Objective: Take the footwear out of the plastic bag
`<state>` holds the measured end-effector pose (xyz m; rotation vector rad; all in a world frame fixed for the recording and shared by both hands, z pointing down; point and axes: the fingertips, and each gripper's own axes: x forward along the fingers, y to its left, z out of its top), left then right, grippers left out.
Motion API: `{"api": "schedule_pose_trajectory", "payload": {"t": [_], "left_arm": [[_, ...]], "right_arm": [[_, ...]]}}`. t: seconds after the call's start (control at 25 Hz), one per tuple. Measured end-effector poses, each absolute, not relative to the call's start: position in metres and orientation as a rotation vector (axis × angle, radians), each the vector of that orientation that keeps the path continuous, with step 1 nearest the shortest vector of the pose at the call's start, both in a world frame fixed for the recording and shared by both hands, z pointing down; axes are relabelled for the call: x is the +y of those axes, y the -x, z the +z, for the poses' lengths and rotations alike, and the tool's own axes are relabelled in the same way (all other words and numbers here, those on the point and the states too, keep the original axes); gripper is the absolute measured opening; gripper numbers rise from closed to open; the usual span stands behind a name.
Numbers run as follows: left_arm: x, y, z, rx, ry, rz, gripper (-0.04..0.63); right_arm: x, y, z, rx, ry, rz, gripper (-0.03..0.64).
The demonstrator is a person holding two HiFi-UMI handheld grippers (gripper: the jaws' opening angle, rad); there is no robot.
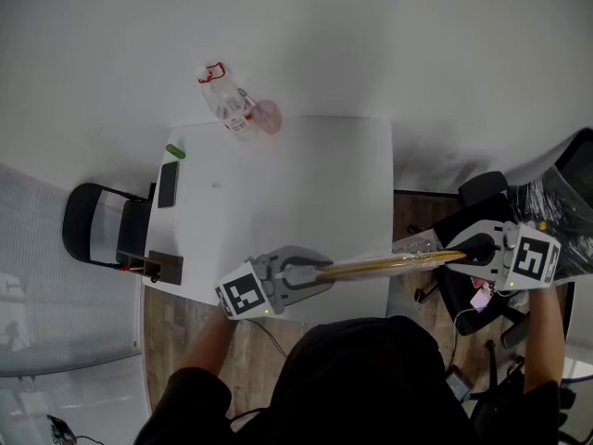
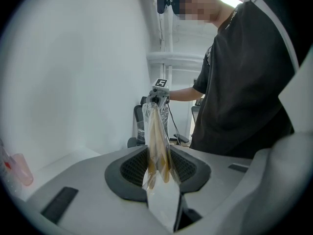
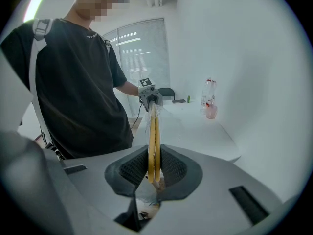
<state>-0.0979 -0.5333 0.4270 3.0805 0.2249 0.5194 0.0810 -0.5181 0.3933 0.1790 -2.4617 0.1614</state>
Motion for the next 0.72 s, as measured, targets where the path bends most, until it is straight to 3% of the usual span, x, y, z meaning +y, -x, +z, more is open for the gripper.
{"api": "schedule_pose_trajectory", "payload": {"t": [0.6,0.72], "left_arm": [[-0.55,0.111,0.434,0.12,-3.068,0.543,0.118],[-0.555,0.115,0.438,0.082,-3.07,0.548,0.087]], "right_arm": [[-0.521,-0.124,0.377,-2.445,-0.286,0.197,0.066],[-0.522,-0.125,0.374,-2.467,-0.28,0.184,0.066]]}}
